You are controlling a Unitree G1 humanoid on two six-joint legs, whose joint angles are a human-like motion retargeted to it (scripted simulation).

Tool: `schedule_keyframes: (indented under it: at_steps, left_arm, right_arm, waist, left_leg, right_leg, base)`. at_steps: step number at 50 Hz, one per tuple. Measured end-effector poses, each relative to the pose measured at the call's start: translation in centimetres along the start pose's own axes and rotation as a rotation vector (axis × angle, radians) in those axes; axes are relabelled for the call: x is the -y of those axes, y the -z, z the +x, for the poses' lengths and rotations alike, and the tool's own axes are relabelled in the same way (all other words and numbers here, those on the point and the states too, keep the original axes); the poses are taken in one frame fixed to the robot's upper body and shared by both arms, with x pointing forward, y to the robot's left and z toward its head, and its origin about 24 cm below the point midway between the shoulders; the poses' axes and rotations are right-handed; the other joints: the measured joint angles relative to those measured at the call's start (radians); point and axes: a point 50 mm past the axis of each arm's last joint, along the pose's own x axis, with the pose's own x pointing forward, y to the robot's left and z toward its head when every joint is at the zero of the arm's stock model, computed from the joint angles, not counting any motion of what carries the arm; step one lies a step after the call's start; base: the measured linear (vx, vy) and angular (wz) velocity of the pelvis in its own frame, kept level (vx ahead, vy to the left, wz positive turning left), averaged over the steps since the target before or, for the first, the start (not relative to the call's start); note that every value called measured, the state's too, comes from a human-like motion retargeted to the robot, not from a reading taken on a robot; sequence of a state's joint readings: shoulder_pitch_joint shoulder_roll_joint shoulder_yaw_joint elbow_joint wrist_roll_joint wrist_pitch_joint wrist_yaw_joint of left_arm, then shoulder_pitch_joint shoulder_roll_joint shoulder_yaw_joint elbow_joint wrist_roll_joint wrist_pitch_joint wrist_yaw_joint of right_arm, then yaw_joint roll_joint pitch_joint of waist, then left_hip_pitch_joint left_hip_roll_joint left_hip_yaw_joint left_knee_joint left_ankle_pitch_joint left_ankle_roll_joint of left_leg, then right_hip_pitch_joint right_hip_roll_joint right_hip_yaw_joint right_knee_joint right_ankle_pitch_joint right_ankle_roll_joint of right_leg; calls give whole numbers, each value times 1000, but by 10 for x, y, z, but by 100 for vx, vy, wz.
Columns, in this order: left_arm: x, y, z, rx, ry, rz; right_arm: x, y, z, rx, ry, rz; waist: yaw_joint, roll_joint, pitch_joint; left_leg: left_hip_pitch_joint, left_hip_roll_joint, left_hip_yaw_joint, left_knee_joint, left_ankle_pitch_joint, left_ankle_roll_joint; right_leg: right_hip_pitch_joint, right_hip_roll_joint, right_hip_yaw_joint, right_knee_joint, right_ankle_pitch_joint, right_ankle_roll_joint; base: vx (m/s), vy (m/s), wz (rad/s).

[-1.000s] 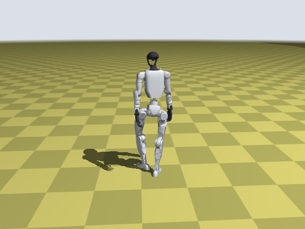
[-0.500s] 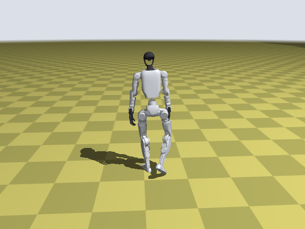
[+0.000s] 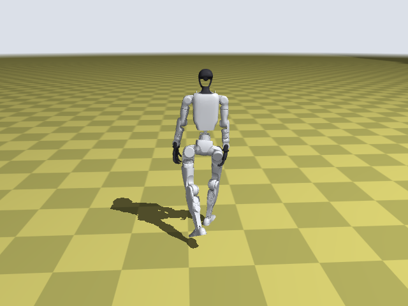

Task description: Walk run

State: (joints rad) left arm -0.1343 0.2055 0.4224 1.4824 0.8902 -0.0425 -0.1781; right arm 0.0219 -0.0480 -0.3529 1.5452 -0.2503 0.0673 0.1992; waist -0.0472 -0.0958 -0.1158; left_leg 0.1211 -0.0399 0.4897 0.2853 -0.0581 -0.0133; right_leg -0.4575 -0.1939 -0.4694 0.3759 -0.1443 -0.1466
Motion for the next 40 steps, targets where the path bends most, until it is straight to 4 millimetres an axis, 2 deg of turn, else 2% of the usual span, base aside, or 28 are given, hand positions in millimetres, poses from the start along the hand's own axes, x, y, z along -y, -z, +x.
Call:
schedule_keyframes:
  at_steps: [2, 5, 7, 10, 15, 20, 23, 25, 27, 30, 33, 35, 38, 40]
  left_arm:
    - [18, 19, 1, -80, 47, -11]
    - [39, 43, -2, -183, 108, -37]
    - [50, 55, -4, -232, 137, -62]
    - [67, 73, -8, -305, 170, -94]
    - [88, 92, -15, -384, 212, -113]
    - [103, 97, -19, -418, 247, -138]
    - [105, 98, -19, -427, 274, -155]
    - [105, 98, -20, -436, 282, -178]
    - [102, 97, -19, -440, 275, -204]
    - [93, 90, -16, -410, 242, -244]
    - [78, 81, -11, -357, 190, -216]
    - [66, 71, -7, -302, 157, -184]
    - [36, 50, -3, -219, 87, -151]
    - [16, 37, -3, -186, 35, -116]
  right_arm:
    - [-2, -14, 0, 39, -1, -33]
    - [-2, -41, -3, 109, 2, -129]
    - [-1, -63, -7, 159, 17, -199]
    - [-2, -93, -14, 233, 40, -278]
    - [-3, -132, -27, 349, 62, -343]
    - [-5, -149, -35, 398, 62, -414]
    - [-7, -145, -33, 365, 37, -465]
    - [-6, -137, -29, 332, 22, -478]
    - [-4, -120, -23, 271, 12, -472]
    - [-7, -91, -13, 194, 25, -458]
    - [-3, -58, -6, 128, 38, -442]
    - [4, -42, -5, 83, 44, -454]
    - [10, -35, -5, 63, 78, -481]
    - [11, -27, -4, 42, 84, -452]
  waist:
    - [33, -62, 5]
    - [44, -147, 20]
    - [52, -155, 33]
    - [77, -124, 41]
    - [140, -47, 65]
    - [206, -34, 81]
    - [221, -42, 74]
    - [230, -35, 67]
    - [247, -26, 57]
    - [253, -27, 56]
    - [244, 10, 50]
    - [236, 59, 56]
    - [202, 99, 80]
    - [160, 78, 88]
  left_leg:
    - [-57, -21, 34, 157, 92, 12]
    - [-151, 19, 142, 382, 0, 50]
    - [-239, 66, 172, 463, -33, 48]
    - [-388, 113, 156, 481, -72, 17]
    - [-541, 116, 116, 198, -99, -19]
    - [-655, 50, -12, -87, -131, -56]
    - [-688, 20, -53, -129, -116, -40]
    - [-685, 14, -78, -89, -59, 9]
    - [-655, 39, -46, -51, -36, 19]
    - [-640, 64, -129, 40, -62, 31]
    - [-550, 107, -151, 38, -122, 65]
    - [-479, 170, -125, 28, -157, 74]
    - [-411, 209, -109, 16, -201, 61]
    - [-358, 174, -59, -42, -200, 63]
  right_leg:
    - [49, -37, 32, -29, -18, 15]
    - [111, -115, 25, -49, -47, 41]
    - [165, -106, -12, -89, -55, 50]
    - [249, -33, -55, -174, -51, 61]
    - [396, 117, -102, -295, -62, 78]
    - [508, 167, -81, -348, -88, 120]
    - [554, 171, -47, -355, -96, 151]
    - [593, 183, -37, -353, -88, 177]
    - [636, 191, -19, -336, -52, 208]
    - [673, 178, 12, -268, 79, 232]
    - [643, 170, -3, -87, 293, 149]
    - [591, 164, -41, 111, 371, 65]
    - [441, 75, -81, 410, 272, -7]
    - [300, 11, -65, 543, 220, 1]
  base:
    - [79, -25, 3]
    - [59, -21, 47]
    - [44, -17, 32]
    - [55, -16, 11]
    - [54, -10, -12]
    - [66, -2, -48]
    - [60, 2, -32]
    - [72, 5, -37]
    - [98, 10, -61]
    - [96, 6, -63]
    - [87, 5, -24]
    - [72, 10, -56]
    - [55, 9, -80]
    - [59, 8, -5]
